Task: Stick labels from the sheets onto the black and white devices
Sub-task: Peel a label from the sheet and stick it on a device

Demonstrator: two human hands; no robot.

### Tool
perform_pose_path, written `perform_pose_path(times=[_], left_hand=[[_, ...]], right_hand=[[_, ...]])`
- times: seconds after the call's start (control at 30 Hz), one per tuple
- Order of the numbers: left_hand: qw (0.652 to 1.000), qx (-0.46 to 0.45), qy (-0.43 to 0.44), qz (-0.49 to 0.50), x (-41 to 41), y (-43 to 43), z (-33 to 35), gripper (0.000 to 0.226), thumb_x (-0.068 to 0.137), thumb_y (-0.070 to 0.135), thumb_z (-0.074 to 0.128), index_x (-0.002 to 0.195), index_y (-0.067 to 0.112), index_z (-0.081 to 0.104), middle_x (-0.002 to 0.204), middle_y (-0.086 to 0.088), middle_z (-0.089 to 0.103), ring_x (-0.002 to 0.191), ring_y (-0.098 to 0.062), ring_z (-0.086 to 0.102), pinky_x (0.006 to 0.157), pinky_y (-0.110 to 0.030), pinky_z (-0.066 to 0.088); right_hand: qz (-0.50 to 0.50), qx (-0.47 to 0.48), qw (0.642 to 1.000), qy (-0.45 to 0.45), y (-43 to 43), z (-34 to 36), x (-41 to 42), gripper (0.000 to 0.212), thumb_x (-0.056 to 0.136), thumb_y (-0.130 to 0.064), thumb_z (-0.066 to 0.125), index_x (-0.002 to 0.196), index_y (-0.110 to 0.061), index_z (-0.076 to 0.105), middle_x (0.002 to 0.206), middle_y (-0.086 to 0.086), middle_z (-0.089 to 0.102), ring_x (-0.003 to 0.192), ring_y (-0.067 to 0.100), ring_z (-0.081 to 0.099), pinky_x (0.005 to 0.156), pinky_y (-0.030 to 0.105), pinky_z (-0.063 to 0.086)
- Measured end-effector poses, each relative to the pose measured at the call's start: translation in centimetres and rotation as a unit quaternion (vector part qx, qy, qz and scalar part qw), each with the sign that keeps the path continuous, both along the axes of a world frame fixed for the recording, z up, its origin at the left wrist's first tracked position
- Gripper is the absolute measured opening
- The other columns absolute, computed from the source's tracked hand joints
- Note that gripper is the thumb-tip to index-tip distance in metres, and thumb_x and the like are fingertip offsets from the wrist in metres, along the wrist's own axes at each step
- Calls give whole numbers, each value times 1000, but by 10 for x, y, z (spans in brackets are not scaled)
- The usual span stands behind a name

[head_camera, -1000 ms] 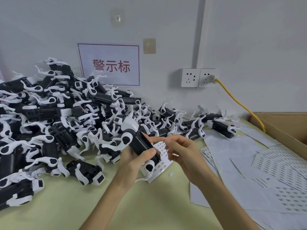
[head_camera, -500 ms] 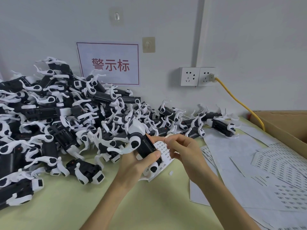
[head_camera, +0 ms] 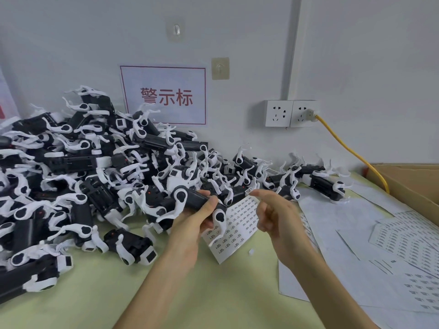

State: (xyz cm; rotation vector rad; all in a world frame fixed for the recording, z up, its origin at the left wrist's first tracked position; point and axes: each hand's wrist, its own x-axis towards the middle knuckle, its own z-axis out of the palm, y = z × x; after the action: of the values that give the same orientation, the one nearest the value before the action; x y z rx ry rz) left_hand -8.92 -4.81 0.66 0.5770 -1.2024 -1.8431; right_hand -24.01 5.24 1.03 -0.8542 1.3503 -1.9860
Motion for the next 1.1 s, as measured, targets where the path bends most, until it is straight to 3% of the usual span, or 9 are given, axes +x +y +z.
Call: perform_pose_path(times=[0.1, 0.2, 0.3, 0.4, 0.53, 0.67, 0.8, 0.87, 1.1], left_hand=[[998, 3, 53, -47, -1, 3, 3, 33, 74, 44, 74, 100, 24, 76, 102, -4, 75, 83, -15, 66, 80, -28, 56], [986, 18, 130, -103, 1, 4, 5, 43, 91, 52, 63, 115, 17, 71, 113, -8, 71, 96, -19, 67, 91, -31, 56], [974, 35, 180, -131, 4, 4, 7, 55, 82, 54, 77, 116, 12, 72, 117, -12, 68, 105, -22, 66, 97, -34, 55], [973, 40, 156, -165, 9, 4, 6, 58, 69, 57, 87, 103, 12, 77, 111, -9, 70, 113, -21, 66, 98, -35, 52], [974, 107, 112, -166, 13, 2, 6, 45, 69, 46, 83, 98, 12, 74, 105, -4, 73, 103, -14, 72, 91, -35, 45], [975, 111, 138, -137, 12, 2, 6, 38, 75, 38, 76, 97, 13, 58, 100, -4, 74, 104, -17, 73, 84, -29, 54], [974, 80, 147, -155, 12, 4, 5, 74, 55, 35, 98, 109, 12, 55, 98, -5, 71, 104, -20, 71, 80, -25, 59], [976, 65, 136, -158, 11, 4, 4, 77, 54, 38, 99, 114, 13, 57, 99, -5, 71, 101, -19, 71, 78, -25, 58], [982, 54, 123, -136, 8, 3, 3, 42, 79, 33, 78, 114, 17, 63, 101, -4, 71, 100, -17, 71, 81, -26, 56]], right_hand=[[86, -24, 993, -74, 1, 4, 10, 24, 90, -21, 58, 100, -19, 80, 52, -2, 34, 49, 14, 21, 44, 22, 28], [224, -59, 958, -168, 9, 8, 18, 41, 80, -33, 70, 119, -24, 76, 47, -5, 29, 43, 9, 23, 38, 19, 22], [365, -61, 907, -203, 15, 5, 34, 61, 72, -35, 81, 132, -30, 69, 46, -6, 34, 40, 6, 26, 37, 17, 19], [431, -26, 877, -209, 10, -5, 56, 59, 81, -29, 69, 139, -36, 61, 52, -4, 34, 43, 8, 21, 39, 18, 17], [438, -19, 871, -221, 5, -13, 71, 60, 84, -26, 65, 142, -39, 58, 60, -3, 29, 46, 8, 14, 39, 18, 14], [422, -31, 878, -227, 7, -10, 69, 57, 86, -28, 64, 141, -43, 58, 64, -4, 31, 47, 8, 17, 42, 20, 13], [409, -47, 879, -239, 9, -7, 66, 59, 84, -27, 64, 140, -44, 58, 64, -5, 33, 50, 9, 17, 43, 21, 13], [404, -47, 881, -242, 10, -6, 66, 60, 83, -27, 65, 140, -44, 58, 64, -5, 33, 51, 9, 17, 44, 21, 12], [394, -41, 886, -239, 10, -6, 65, 54, 89, -30, 59, 141, -42, 57, 67, -4, 33, 53, 10, 16, 44, 21, 15]])
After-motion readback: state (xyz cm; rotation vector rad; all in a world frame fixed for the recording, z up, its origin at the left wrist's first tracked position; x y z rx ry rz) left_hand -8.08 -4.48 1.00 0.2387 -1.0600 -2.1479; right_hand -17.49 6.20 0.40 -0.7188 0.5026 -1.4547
